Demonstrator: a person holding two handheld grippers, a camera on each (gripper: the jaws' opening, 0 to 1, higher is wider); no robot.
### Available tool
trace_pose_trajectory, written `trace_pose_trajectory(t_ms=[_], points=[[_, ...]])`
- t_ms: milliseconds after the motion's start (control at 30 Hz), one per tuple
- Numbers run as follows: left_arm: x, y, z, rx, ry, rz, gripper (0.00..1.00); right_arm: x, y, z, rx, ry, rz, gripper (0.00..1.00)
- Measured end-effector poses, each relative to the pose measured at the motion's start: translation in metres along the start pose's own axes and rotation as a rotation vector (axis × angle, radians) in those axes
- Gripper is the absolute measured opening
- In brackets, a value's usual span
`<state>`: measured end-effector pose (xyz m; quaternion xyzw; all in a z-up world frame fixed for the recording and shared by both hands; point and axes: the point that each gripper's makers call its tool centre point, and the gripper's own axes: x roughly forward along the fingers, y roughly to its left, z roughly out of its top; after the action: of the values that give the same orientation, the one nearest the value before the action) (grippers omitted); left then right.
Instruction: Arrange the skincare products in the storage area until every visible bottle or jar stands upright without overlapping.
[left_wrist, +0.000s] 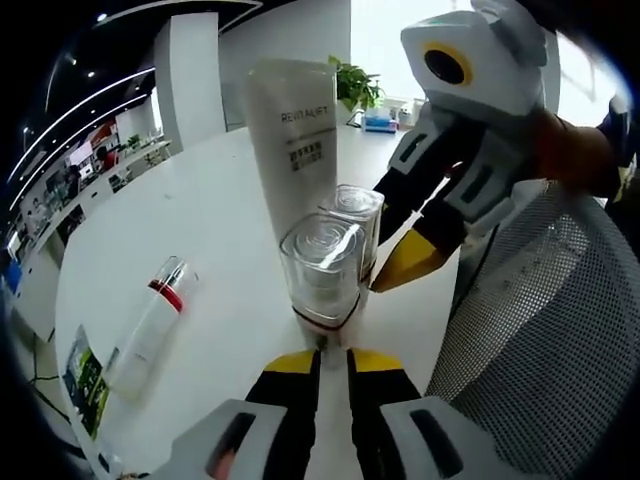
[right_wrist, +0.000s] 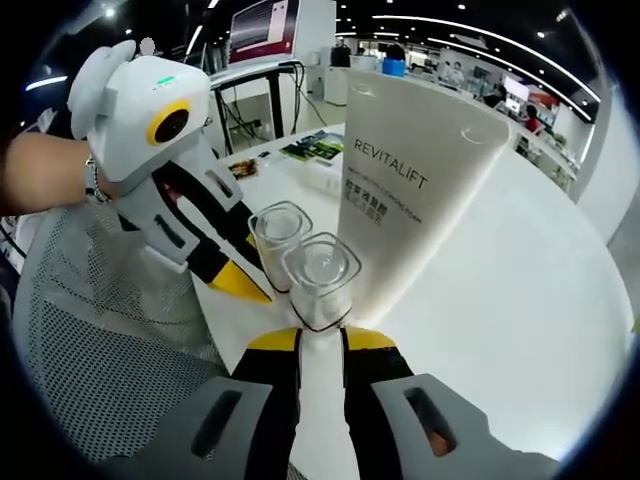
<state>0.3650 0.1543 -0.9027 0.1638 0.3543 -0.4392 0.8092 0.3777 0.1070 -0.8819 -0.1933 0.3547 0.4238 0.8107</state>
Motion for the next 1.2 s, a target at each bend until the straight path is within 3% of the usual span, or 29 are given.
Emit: trace_pose_trajectory(t_ms=[400, 500, 700, 933, 967, 1067, 1133, 1200], points=[[-0.001, -0.002, -0.001, 0.012, 0.008, 0.002, 0.11, 0.000, 0.000, 0.001, 0.002, -0.008, 0.004, 0.13], [-0.003, -0.005, -0.006, -0.003, 0.033, -0.039, 0.13, -0.003, -0.001, 0.001, 0.015, -0.016, 0.005, 0.13], [-0.018, 0.014, -0.012, -0.022, 0.053, -0.006, 0.15, -0.012, -0.016, -0.005, 0.061, -0.019, -0.050, 0.11], [-0.050, 0.051, 0.015, -0.191, -0.161, 0.093, 0.14, -0.034, -0.041, 0.008, 0.154, -0.136, -0.171, 0.09], [-0.056, 0.054, 0.023, -0.222, -0.219, 0.095, 0.14, -0.037, -0.044, 0.010, 0.167, -0.160, -0.183, 0.09], [-0.070, 0.055, 0.055, -0.286, -0.395, 0.057, 0.15, -0.047, -0.044, 0.024, 0.183, -0.246, -0.181, 0.09], [-0.074, 0.049, 0.074, -0.292, -0.477, 0.020, 0.15, -0.049, -0.042, 0.031, 0.214, -0.289, -0.155, 0.08], [-0.072, 0.044, 0.083, -0.255, -0.472, -0.003, 0.15, -0.050, -0.043, 0.033, 0.234, -0.307, -0.141, 0.09]])
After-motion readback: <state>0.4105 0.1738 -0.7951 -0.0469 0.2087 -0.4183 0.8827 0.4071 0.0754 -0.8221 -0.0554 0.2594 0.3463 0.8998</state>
